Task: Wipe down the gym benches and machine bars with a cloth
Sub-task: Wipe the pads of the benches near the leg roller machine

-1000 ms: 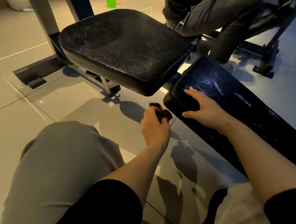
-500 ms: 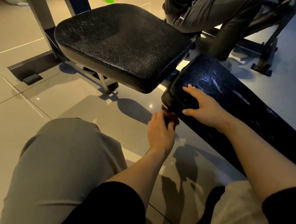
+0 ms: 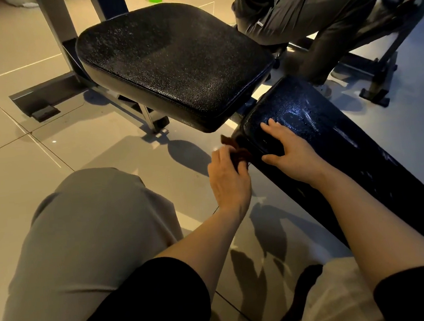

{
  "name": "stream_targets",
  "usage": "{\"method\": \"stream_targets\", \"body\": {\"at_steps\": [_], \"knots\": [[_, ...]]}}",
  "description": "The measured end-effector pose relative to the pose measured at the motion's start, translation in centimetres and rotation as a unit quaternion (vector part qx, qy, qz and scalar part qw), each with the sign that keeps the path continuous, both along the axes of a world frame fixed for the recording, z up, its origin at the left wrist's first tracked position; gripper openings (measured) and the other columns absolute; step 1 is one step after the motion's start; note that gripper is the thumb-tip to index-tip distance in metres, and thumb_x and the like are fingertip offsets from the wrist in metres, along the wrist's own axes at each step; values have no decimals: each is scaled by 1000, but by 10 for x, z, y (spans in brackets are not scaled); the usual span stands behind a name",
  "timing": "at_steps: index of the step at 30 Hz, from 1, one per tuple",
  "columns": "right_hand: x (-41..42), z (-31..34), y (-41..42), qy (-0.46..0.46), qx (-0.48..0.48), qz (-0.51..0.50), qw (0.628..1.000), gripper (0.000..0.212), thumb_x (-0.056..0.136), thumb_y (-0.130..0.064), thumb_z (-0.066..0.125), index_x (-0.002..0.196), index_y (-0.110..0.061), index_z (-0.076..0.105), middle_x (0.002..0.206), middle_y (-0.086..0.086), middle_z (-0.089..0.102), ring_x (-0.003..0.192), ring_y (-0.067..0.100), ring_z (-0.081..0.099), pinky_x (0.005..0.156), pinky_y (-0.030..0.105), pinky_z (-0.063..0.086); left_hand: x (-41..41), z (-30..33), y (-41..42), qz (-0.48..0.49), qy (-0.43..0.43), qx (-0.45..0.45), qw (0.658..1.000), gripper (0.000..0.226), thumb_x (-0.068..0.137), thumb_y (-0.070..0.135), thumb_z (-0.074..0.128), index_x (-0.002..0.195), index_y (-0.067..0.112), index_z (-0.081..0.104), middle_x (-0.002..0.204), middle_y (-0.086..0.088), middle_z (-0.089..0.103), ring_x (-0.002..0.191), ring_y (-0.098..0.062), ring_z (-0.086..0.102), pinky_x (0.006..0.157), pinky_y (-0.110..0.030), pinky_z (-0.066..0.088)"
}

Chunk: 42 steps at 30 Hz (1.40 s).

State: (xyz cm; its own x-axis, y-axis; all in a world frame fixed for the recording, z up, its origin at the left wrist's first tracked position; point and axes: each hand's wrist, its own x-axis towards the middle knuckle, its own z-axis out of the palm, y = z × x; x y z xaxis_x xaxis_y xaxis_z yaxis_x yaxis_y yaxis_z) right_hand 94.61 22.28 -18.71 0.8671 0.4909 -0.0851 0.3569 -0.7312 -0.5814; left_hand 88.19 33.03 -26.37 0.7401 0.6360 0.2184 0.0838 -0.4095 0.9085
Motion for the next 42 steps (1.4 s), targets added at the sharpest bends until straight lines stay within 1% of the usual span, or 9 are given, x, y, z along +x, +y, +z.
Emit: {"method": "stream_targets", "body": {"at_steps": [4, 9, 14, 18, 24, 28, 32, 36, 42], "knots": [[1, -3, -2, 9, 11, -3, 1000, 78, 90, -9, 67, 153, -30, 25, 162, -10, 12, 148, 4, 4, 115, 27, 10, 10, 13, 6, 37, -13, 11, 999, 26, 82, 8, 66, 107, 13, 58, 109, -1, 58, 91, -11, 43, 74, -24, 36], [3, -6, -4, 9, 13, 8, 1000, 79, 90, -9, 67, 153, -30, 24, 162, -9, 12, 147, 3, 4, 112, 23, 8, -11, -8, -5, -102, 79, 64, 990, 21, 82, 17, 68, 97, 21, 55, 98, 7, 54, 92, -12, 47, 80, -26, 41], [4, -5, -4, 26, 30, 7, 999, 79, 90, -10, 66, 153, -32, 24, 162, -11, 10, 147, 2, 3, 114, 25, 9, 13, 12, 8, 121, -29, -20, 992, 24, 83, 5, 64, 106, 11, 59, 106, -4, 60, 92, -16, 46, 75, -23, 35], [4, -7, -6, 35, 32, 8, 999, 80, 90, -9, 67, 152, -34, 24, 162, -13, 10, 145, -1, 2, 121, 36, 11, 30, 21, 11, 35, -37, 11, 999, 34, 87, 4, 57, 119, 15, 62, 123, -3, 59, 102, -22, 51, 82, -17, 26], [5, -7, -5, 31, 33, 12, 999, 80, 90, -9, 67, 152, -33, 24, 161, -14, 10, 143, -3, 1, 120, 35, 10, 28, 23, 20, 6, 15, -70, 997, 31, 89, 11, 57, 119, 18, 62, 119, -3, 58, 106, -22, 54, 91, -32, 45], [3, -8, -4, 31, 31, 6, 999, 80, 90, -11, 67, 153, -35, 22, 162, -15, 8, 146, -1, 0, 122, 39, 9, 21, 14, 26, -11, 86, -245, 966, 19, 87, 12, 56, 101, 24, 61, 100, -7, 63, 86, -27, 65, 72, -46, 59], [2, -8, -3, 38, 31, 0, 999, 81, 90, -12, 66, 153, -37, 22, 162, -16, 7, 147, 1, -1, 121, 41, 9, 22, 19, 29, 43, 19, -158, 986, 23, 89, 15, 55, 109, 24, 62, 108, -2, 60, 96, -25, 59, 82, -47, 54], [0, -6, -1, 36, 28, 0, 999, 80, 91, -9, 65, 153, -34, 21, 162, -14, 6, 147, 2, -2, 119, 37, 10, 34, 34, 29, -23, 20, -156, 987, 26, 90, 13, 53, 112, 27, 58, 111, -3, 56, 97, -23, 58, 82, -46, 55], [3, -4, -4, 19, 5, 14, 1000, 78, 91, -5, 63, 153, -31, 24, 162, -12, 11, 148, 4, 3, 114, 24, 9, -2, 14, -5, -84, 51, -81, 992, 25, 88, 7, 57, 110, 17, 53, 113, 2, 47, 93, -10, 41, 80, -21, 33]]}}
